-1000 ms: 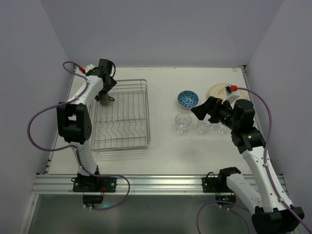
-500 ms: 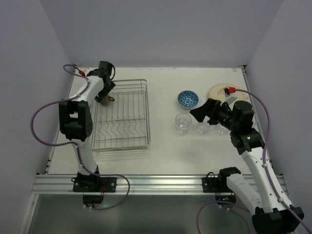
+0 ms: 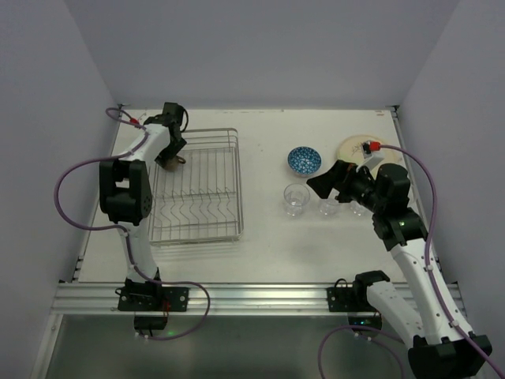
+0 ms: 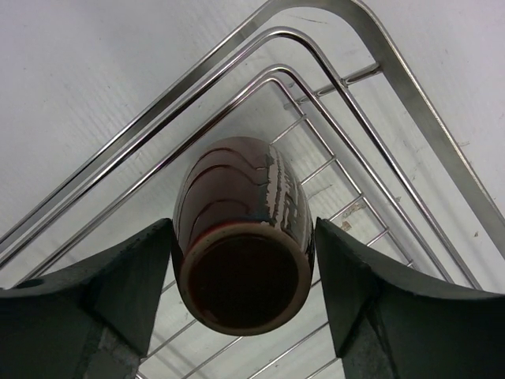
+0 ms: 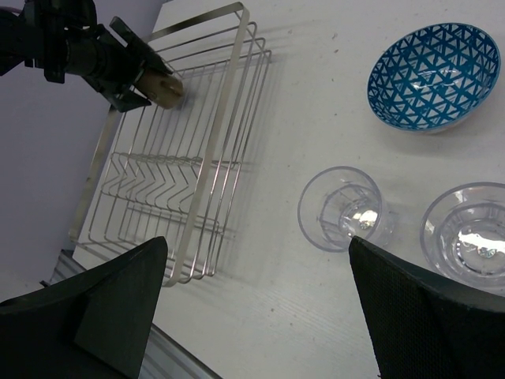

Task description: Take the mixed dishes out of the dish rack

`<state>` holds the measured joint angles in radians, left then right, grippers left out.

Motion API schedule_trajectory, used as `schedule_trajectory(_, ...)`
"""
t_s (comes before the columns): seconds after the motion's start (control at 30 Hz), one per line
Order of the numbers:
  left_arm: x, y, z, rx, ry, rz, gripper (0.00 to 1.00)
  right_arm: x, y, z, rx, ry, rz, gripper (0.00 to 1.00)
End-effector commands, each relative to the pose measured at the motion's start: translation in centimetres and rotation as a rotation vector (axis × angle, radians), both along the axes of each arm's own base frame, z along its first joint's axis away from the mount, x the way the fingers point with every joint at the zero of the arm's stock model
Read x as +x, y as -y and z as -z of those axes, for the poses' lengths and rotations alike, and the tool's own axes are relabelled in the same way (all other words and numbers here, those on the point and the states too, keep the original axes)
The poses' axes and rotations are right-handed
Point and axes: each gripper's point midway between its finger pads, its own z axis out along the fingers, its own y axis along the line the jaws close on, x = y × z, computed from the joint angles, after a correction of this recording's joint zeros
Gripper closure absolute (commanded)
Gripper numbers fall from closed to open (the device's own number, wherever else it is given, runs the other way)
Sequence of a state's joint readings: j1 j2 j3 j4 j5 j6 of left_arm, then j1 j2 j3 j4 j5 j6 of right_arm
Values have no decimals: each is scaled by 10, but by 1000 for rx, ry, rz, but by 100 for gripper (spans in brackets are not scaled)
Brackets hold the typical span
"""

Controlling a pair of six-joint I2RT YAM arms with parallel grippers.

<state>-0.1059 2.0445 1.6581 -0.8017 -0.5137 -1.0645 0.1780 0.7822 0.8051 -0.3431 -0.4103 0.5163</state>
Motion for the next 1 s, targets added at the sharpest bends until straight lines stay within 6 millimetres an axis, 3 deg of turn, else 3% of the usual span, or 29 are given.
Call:
schedule_trajectory(0.0, 1, -14, -2, 46, 27, -69, 27, -2, -3, -7, 9, 34, -16, 1)
schedule_trajectory(0.1, 0, -13, -1, 40, 24, -68, 32, -3, -2, -8, 9, 41, -15, 1)
schedule_trajectory(0.3, -1, -12, -6, 31, 29, -68, 51, -3, -1, -8, -1, 41, -11, 1)
schedule_trajectory(0.5, 0, -10, -37, 13, 107, -56, 93, -2, -1, -10, -1, 48, -9, 1)
schedule_trajectory(0.57, 1, -7, -53, -5, 150, -44, 100, -1, -1, -12, 0, 50, -8, 1)
schedule_trajectory(0.83, 0, 8, -113, -65, 323, 50, 100, 0, 0, -16, -3, 61, -5, 1)
schedule_trajectory(0.87, -2, 14, -131, -93, 375, 81, 100, 0, 0, -18, -2, 67, -7, 1)
schedule_trajectory(0.93, -4, 24, -142, -116, 431, 152, 100, -1, -3, -23, 9, 83, -25, 1)
schedule_trajectory(0.97, -9, 35, -165, -154, 500, 208, 100, -2, -7, -25, 21, 88, -44, 1)
